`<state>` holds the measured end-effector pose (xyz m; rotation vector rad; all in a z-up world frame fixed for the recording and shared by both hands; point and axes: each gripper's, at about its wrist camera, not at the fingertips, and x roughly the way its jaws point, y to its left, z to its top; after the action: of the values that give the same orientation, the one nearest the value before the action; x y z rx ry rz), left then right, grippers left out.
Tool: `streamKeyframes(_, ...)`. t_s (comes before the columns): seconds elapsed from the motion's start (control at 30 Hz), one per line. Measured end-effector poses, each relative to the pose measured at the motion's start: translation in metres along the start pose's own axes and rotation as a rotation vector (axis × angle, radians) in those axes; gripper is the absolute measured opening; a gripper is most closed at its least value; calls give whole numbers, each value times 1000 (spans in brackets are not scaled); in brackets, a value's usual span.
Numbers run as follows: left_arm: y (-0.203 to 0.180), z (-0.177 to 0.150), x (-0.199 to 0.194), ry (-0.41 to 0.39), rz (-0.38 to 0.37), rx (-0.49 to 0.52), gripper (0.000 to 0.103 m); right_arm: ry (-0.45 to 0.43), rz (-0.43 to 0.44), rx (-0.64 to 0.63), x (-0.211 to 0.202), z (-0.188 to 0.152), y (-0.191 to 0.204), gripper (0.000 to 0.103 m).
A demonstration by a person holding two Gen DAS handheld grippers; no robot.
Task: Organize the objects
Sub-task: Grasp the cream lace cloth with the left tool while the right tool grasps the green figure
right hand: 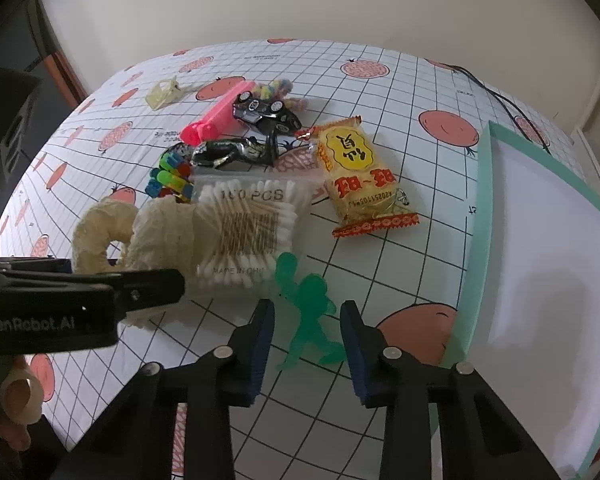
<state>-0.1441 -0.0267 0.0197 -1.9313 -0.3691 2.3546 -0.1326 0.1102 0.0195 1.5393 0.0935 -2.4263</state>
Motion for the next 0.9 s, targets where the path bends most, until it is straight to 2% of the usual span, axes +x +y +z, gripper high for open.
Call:
streamKeyframes(0.2, 4, -3, -2, -7, 6, -13, 54, 3, 5, 0, -1, 0, -1, 24)
streamKeyframes(0.43, 9, -8, -4, -10, 13, -21, 45, 6, 17, 6, -1, 0, -1, 24)
streamKeyframes(0.9, 11, -10, -12, -11, 24, -12, 44, 20, 18, -6, 4, -1, 1, 24)
